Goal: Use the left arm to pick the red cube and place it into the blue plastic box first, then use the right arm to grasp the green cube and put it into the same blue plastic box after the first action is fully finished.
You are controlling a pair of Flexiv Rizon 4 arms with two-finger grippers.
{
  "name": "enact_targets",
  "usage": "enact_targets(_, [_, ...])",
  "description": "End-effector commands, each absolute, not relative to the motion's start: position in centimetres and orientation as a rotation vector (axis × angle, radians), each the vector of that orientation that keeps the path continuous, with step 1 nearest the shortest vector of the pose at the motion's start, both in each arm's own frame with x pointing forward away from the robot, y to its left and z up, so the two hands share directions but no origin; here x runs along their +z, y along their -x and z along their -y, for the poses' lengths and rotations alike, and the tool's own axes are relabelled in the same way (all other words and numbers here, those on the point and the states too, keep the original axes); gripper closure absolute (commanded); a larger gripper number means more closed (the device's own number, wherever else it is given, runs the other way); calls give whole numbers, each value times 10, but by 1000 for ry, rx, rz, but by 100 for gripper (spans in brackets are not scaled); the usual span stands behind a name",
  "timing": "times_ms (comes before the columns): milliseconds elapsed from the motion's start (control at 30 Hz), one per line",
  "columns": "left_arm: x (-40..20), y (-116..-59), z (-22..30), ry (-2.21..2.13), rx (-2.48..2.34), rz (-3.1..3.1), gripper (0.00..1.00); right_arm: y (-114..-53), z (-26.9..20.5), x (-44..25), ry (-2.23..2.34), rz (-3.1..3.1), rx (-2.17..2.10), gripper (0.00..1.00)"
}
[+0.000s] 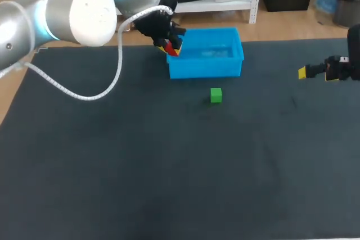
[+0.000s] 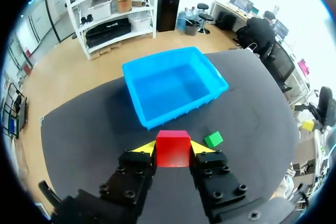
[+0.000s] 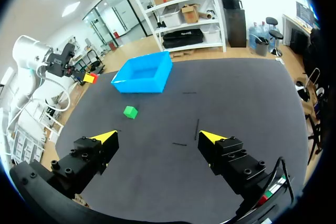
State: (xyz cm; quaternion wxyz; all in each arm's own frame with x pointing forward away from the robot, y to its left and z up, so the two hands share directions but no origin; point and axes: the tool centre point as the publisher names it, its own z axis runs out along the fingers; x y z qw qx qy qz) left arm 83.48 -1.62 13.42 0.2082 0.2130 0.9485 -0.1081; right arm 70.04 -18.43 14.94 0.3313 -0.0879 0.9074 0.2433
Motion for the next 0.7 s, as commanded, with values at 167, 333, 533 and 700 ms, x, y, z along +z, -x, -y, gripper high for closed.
enact_targets(167, [128, -853, 15, -624, -311, -2619, 100, -700, 185, 149, 231, -2372, 636, 0])
enact_targets(333, [123, -872, 19, -649, -318, -2612, 100, -700, 185, 149, 231, -2372, 636, 0])
enact_targets(533, [118, -898, 28, -698, -322, -2578, 100, -700, 185, 149, 231, -2372, 636, 0])
enact_targets(700, [109, -920, 35, -733, -332, -2563, 100, -700, 185, 149, 231, -2372, 636, 0])
